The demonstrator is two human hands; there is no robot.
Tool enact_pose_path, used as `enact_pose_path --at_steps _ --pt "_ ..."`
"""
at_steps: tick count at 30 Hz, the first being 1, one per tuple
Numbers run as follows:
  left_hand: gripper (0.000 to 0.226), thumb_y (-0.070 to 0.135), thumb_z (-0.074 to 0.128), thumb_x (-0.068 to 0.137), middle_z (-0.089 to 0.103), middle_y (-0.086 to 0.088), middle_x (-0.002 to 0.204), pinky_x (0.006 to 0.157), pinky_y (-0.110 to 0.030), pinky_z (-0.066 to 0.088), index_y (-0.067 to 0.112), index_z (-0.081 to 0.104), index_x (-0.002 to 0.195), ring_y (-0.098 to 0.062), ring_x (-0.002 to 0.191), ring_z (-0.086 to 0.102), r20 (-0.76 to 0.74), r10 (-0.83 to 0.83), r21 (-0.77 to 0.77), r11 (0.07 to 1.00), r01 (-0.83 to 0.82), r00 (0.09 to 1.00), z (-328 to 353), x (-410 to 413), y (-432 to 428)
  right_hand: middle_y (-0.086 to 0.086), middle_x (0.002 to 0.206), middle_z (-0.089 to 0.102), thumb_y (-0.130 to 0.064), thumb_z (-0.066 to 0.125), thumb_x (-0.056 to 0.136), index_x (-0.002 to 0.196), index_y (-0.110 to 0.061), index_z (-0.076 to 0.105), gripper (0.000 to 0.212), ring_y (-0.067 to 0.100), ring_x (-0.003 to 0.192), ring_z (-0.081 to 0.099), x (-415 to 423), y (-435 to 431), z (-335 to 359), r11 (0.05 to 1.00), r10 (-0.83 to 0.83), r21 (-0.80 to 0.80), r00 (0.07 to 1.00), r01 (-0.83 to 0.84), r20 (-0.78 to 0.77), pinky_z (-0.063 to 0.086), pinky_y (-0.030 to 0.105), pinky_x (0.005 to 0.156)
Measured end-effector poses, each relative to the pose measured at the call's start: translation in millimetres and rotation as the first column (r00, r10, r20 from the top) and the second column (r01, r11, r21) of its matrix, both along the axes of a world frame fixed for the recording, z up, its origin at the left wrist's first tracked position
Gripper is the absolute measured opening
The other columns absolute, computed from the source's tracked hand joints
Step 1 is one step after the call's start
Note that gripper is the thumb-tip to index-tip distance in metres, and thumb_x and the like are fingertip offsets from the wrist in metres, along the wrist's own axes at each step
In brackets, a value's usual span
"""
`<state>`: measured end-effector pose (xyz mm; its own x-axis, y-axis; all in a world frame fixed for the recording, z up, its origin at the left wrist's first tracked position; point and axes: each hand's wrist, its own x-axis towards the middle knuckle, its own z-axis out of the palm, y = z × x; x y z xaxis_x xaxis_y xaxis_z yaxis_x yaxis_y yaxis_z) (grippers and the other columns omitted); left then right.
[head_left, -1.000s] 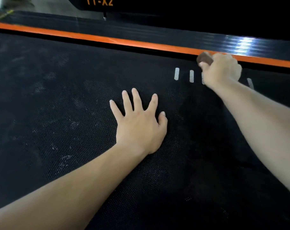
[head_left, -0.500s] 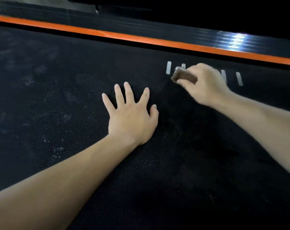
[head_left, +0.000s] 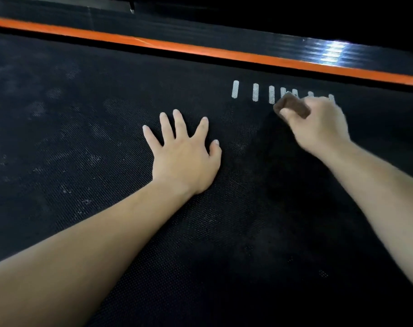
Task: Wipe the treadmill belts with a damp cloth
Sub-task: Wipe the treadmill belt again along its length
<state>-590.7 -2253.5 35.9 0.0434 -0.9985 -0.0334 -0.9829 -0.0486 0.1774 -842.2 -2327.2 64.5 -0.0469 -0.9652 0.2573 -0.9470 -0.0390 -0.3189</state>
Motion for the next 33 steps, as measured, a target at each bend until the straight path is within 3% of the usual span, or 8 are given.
enact_pose_path --at_steps 2,7,14,19,21,25,30,33 --pt "0.065 0.06 0.019 0.102 0.0 -0.02 0.171 0.12 -0.07 -0.008 0.038 0.014 0.163 -0.042 0.157 -0.009 -0.007 0.006 -0.005 1.0 -0.006 1.0 1 0 0 0.007 0.091 0.061 -0.056 0.062 0.09 0.09 -0.019 0.068 0.038 0.033 0.092 0.062 18 20 -4 1.0 0.012 -0.024 1.0 -0.013 -0.009 0.048 0.041 0.077" --pt "0.064 0.059 0.024 0.102 0.003 -0.02 0.171 0.12 -0.07 -0.007 0.037 0.02 0.162 -0.042 0.157 -0.007 -0.03 0.012 -0.01 1.0 -0.012 0.999 3 0 -1 -0.006 0.076 0.044 -0.051 0.065 0.088 0.075 -0.022 0.055 0.033 0.017 0.07 0.045 48 108 -7 0.887 0.46 0.028 0.887 -0.461 0.054 0.036 0.034 0.066" --pt "0.045 0.042 0.038 0.106 0.036 -0.004 0.163 0.125 -0.063 -0.003 0.028 0.053 0.145 -0.031 0.158 0.01 -0.282 0.01 -0.08 0.996 -0.033 0.959 11 10 4 0.0 0.085 0.048 -0.053 0.062 0.092 0.089 -0.017 0.063 0.036 0.03 0.084 0.057 32 67 -11 0.996 0.072 -0.044 0.997 -0.073 -0.017 0.042 0.038 0.073" --pt "0.054 0.052 0.03 0.106 0.012 -0.005 0.173 0.127 -0.055 -0.004 0.036 0.035 0.158 -0.026 0.16 0.0 -0.187 -0.06 0.019 0.998 0.065 0.981 12 16 33 -0.007 0.081 0.043 -0.057 0.055 0.089 0.085 -0.022 0.061 0.036 0.02 0.075 0.047 51 154 -12 0.877 0.48 0.021 0.877 -0.48 -0.002 0.038 0.036 0.07" --pt "0.058 0.054 0.026 0.106 0.005 -0.005 0.174 0.127 -0.053 -0.008 0.037 0.025 0.162 -0.026 0.16 -0.006 -0.139 -0.077 0.008 0.997 0.079 0.987 6 16 42 -0.006 0.079 0.045 -0.057 0.058 0.09 0.082 -0.02 0.061 0.038 0.023 0.074 0.051 35 140 -11 0.885 0.463 -0.009 0.884 -0.465 -0.057 0.039 0.036 0.068" --pt "0.06 0.055 0.02 0.107 0.001 -0.008 0.174 0.126 -0.057 -0.008 0.035 0.016 0.164 -0.03 0.159 -0.009 -0.044 -0.101 0.005 0.995 0.101 0.994 1 12 46 -0.005 0.082 0.048 -0.052 0.063 0.091 0.086 -0.019 0.06 0.034 0.028 0.079 0.057 27 113 -8 0.996 0.084 -0.017 0.996 -0.084 0.017 0.042 0.036 0.069" --pt "0.06 0.054 0.02 0.107 0.001 -0.009 0.174 0.126 -0.058 -0.006 0.035 0.017 0.164 -0.03 0.159 -0.008 -0.02 -0.099 0.008 0.995 0.099 0.995 1 11 45 -0.009 0.079 0.042 -0.055 0.057 0.088 0.08 -0.023 0.056 0.033 0.019 0.073 0.047 61 202 -13 0.862 0.504 0.034 0.862 -0.506 0.062 0.034 0.033 0.067" --pt "0.059 0.053 0.021 0.108 0.002 -0.009 0.174 0.126 -0.058 -0.007 0.034 0.018 0.164 -0.03 0.159 -0.008 -0.024 -0.094 -0.004 0.996 0.094 0.995 2 10 46 -0.007 0.075 0.043 -0.057 0.057 0.089 0.078 -0.023 0.056 0.036 0.018 0.07 0.046 39 179 -10 0.896 0.444 0.011 0.896 -0.445 0.027 0.032 0.032 0.065"
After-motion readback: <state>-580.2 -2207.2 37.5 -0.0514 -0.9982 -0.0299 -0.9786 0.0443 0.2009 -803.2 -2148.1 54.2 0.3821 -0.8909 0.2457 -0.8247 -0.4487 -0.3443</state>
